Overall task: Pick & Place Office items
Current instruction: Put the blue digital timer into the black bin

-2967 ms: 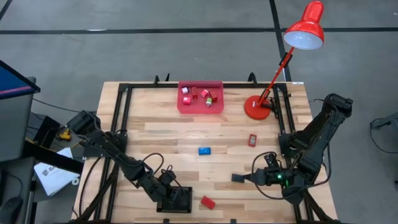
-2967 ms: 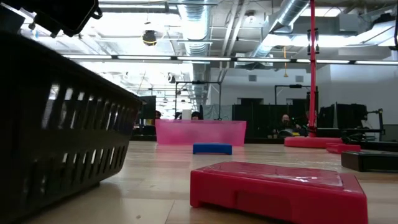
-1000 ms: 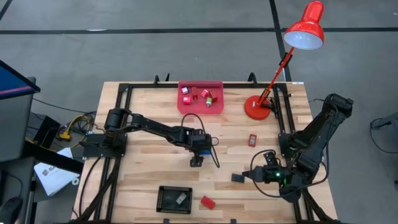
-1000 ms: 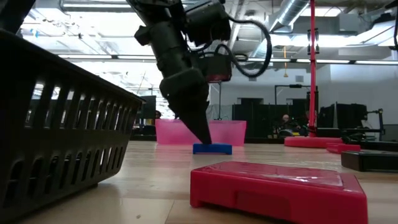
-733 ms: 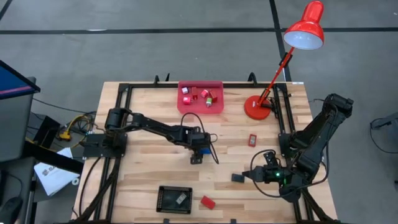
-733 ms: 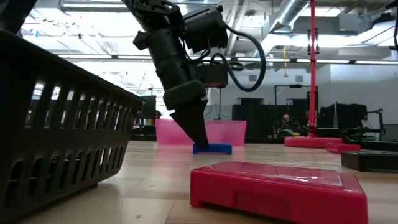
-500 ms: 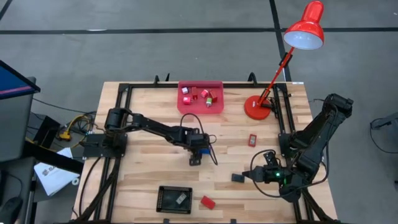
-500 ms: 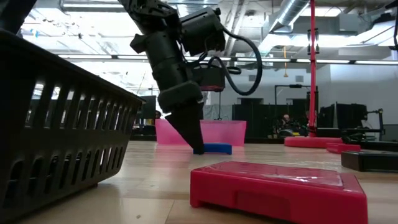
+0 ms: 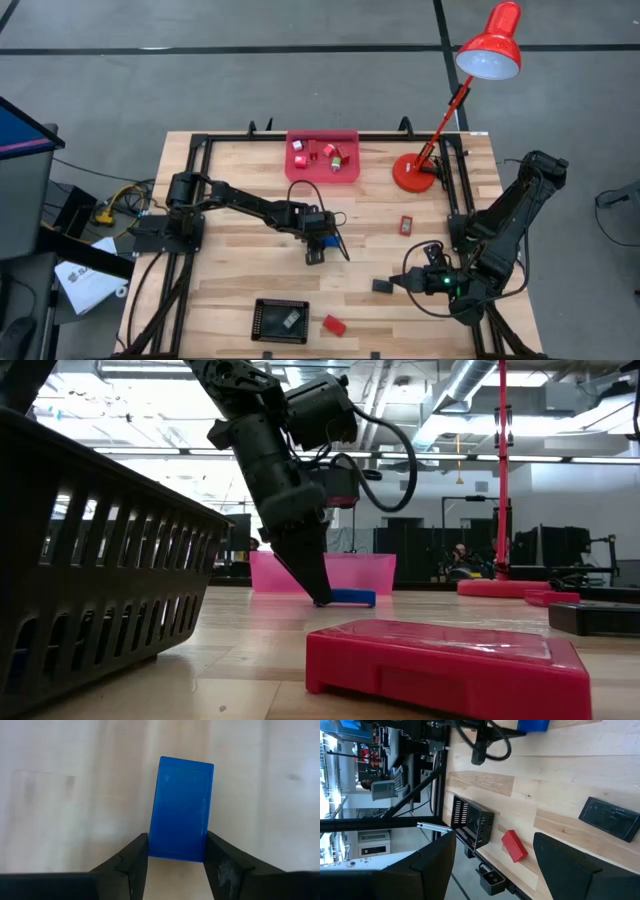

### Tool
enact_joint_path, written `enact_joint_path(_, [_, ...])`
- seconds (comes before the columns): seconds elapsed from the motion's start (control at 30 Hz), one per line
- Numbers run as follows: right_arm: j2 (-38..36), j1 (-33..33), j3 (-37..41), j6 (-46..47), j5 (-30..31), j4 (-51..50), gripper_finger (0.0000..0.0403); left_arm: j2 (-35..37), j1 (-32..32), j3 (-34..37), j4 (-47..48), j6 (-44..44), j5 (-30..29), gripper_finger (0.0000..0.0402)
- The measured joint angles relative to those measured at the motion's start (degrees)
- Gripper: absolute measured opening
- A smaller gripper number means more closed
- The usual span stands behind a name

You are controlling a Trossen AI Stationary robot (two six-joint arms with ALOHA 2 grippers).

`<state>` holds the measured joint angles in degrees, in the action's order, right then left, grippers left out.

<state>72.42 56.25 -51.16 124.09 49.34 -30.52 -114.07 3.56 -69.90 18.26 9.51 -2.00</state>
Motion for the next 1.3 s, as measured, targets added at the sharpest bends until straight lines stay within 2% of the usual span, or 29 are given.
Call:
enact_joint_path(0.27, [0.0, 0.0, 0.0, 0.0, 0.0, 0.7, 0.026, 4.4, 0.4, 0.1, -0.2, 0.9, 0.3, 0.0171])
enact_joint_path(0.47, [0.0, -0.1, 0.0, 0.0, 0.1, 0.7, 0.026, 12.0, 0.2, 0.0, 0.1, 4.3, -0.1, 0.0157])
enact_joint_path(0.63, [0.0, -0.1, 0.0, -0.2, 1.5, 0.6, 0.026, 18.4, 0.6, 0.5, 1.8, 7.0, 0.0, 0.0172])
enact_joint_path(0.87, [0.0, -0.1, 0.0, -1.3, 2.2, 1.1, 0.026, 28.4, 2.8, 6.9, 1.6, 12.9, 7.2, 0.0164])
enact_joint_path(0.97, [0.0, -0.1, 0.0, -1.6, 2.2, 1.1, 0.026, 32.9, 5.4, 11.1, -0.5, 18.0, 9.8, 0.0159])
enact_joint_path(1.1, [0.0, -0.1, 0.0, -2.4, 2.2, 1.4, 0.026, 37.9, 11.3, 15.9, -2.1, 27.0, 9.8, 0.0166])
enact_joint_path(1.3, [0.0, -0.1, 0.0, -3.3, 2.2, 2.1, 0.026, 40.8, 22.9, 21.3, -5.4, 42.7, 4.5, 0.0166])
